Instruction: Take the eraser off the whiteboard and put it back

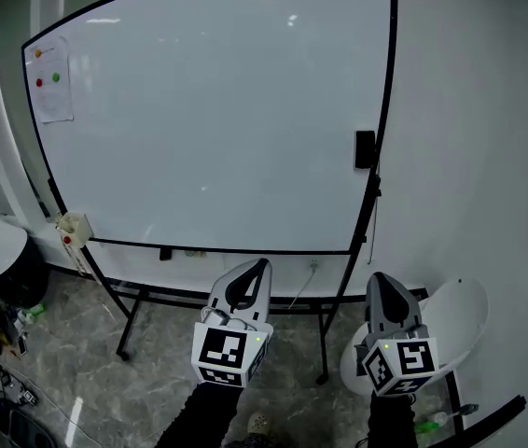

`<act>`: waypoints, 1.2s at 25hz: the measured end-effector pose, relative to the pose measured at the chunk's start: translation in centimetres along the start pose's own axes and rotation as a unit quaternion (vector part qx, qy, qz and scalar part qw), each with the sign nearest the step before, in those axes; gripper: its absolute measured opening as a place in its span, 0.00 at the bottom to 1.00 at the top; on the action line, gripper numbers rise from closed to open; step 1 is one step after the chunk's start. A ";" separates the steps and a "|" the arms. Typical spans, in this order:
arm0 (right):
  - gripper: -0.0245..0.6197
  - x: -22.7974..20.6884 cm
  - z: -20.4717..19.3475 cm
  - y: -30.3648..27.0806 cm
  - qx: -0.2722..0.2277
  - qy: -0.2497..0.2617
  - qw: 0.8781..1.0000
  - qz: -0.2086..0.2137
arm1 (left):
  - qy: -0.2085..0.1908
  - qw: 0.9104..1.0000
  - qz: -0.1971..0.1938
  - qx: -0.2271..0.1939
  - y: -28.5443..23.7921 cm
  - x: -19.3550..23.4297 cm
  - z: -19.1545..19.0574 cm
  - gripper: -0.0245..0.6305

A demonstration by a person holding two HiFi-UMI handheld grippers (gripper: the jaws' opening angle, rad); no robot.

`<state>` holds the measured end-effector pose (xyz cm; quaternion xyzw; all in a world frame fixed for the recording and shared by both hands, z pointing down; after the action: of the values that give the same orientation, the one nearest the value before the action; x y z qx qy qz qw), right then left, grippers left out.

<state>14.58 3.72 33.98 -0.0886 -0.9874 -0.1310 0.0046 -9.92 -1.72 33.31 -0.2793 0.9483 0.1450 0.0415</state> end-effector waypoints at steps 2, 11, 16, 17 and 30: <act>0.05 -0.6 -0.1 -1.7 -0.007 0.006 1.000 -0.013 | 0.002 1.000 -0.011 0.000 -2.0 0.9 -0.8 0.05; 0.05 -2.8 -1.2 -9.1 -0.022 0.015 0.998 -0.049 | 0.004 0.998 -0.060 -0.017 -10.8 4.3 -2.7 0.05; 0.05 -3.6 -2.0 -12.2 -0.019 0.020 0.997 -0.070 | 0.008 0.997 -0.068 -0.016 -13.5 6.4 -4.1 0.05; 0.05 -3.8 -2.2 -12.6 -0.019 0.020 0.997 -0.076 | 0.010 0.997 -0.069 -0.014 -13.9 6.7 -4.5 0.05; 0.05 -6.4 -4.9 -17.5 -0.003 0.019 0.996 -0.084 | 0.020 0.997 -0.078 -0.012 -19.4 8.0 -7.3 0.04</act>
<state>17.73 -15.30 34.02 -0.0032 -0.9906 -0.1359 0.0119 -6.11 -23.61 34.09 -0.3560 0.9223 0.1474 0.0305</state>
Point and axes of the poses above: the fingertips, and each gripper's own axes: y backward along the fingers, x to its left, z out of its top, the point moved 9 cm from there along y, backward along the fingers, and after that the axes turned 4 degrees about -x, right-handed, at the moved point
